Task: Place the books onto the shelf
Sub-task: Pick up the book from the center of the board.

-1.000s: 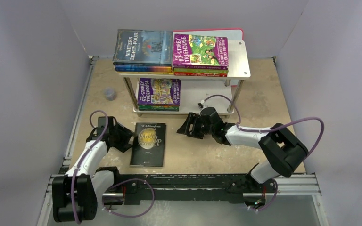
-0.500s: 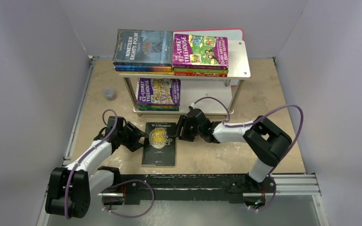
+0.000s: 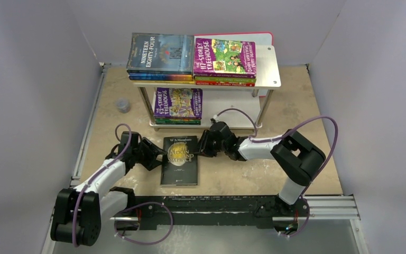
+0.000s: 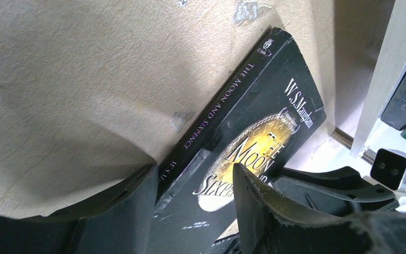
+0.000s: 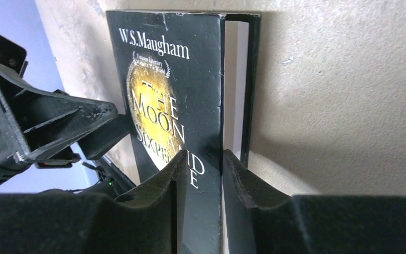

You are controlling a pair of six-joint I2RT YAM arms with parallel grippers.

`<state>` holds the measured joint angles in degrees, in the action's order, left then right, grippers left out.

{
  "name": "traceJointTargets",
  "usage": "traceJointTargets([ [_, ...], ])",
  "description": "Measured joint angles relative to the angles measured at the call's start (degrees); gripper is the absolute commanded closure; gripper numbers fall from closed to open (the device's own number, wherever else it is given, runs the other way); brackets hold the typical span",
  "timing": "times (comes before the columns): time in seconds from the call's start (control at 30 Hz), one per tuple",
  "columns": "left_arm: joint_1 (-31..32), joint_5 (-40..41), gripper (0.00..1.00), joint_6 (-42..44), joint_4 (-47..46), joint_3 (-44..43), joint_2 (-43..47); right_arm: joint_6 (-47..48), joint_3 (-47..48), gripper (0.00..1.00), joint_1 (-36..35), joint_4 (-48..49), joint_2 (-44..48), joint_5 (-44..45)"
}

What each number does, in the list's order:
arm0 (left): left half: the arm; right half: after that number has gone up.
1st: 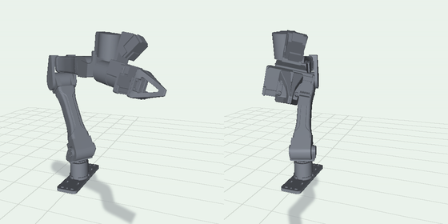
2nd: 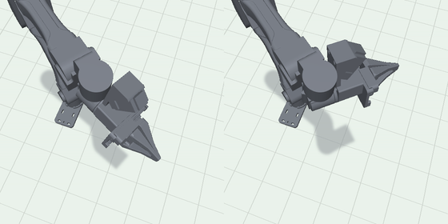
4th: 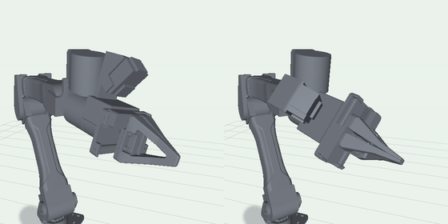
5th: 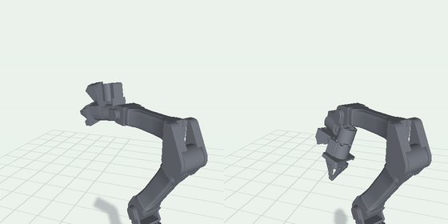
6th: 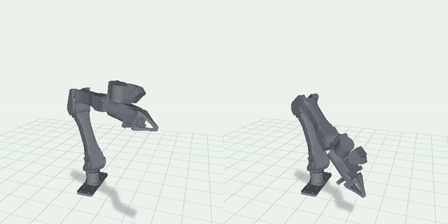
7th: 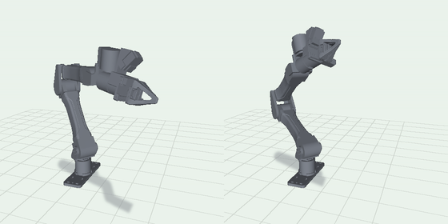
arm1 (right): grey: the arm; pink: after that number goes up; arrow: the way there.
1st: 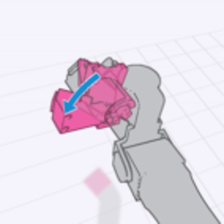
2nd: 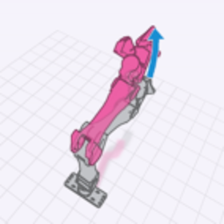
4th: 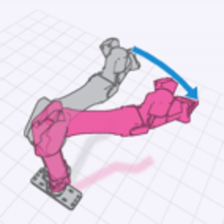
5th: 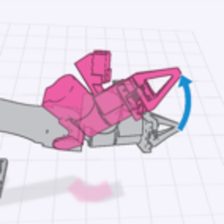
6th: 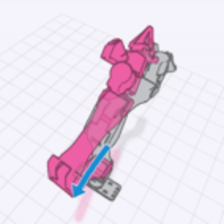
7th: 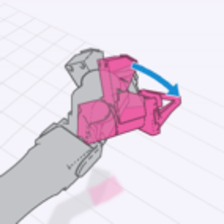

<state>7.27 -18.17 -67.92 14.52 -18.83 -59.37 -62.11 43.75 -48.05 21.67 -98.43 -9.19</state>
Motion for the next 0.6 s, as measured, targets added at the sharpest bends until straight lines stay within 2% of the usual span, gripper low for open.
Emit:
traceJointTargets([
  [0.2,0.0,-0.4,0.47,0.0,-0.7,0.0,-0.6,-0.2,-0.7,0.68,0.1,2.4,2.4,-1.4],
  [0.4,0.0,-0.9,0.47,0.0,-2.2,0.2,-1.2,-1.7,-3.7,0.64,0.1,11.5,4.2,-4.3],
  [0.6,0.0,-1.3,0.46,0.1,-4.2,0.4,-2.4,-1.9,-3.6,0.59,0.1,11.6,3.3,-5.0],
])
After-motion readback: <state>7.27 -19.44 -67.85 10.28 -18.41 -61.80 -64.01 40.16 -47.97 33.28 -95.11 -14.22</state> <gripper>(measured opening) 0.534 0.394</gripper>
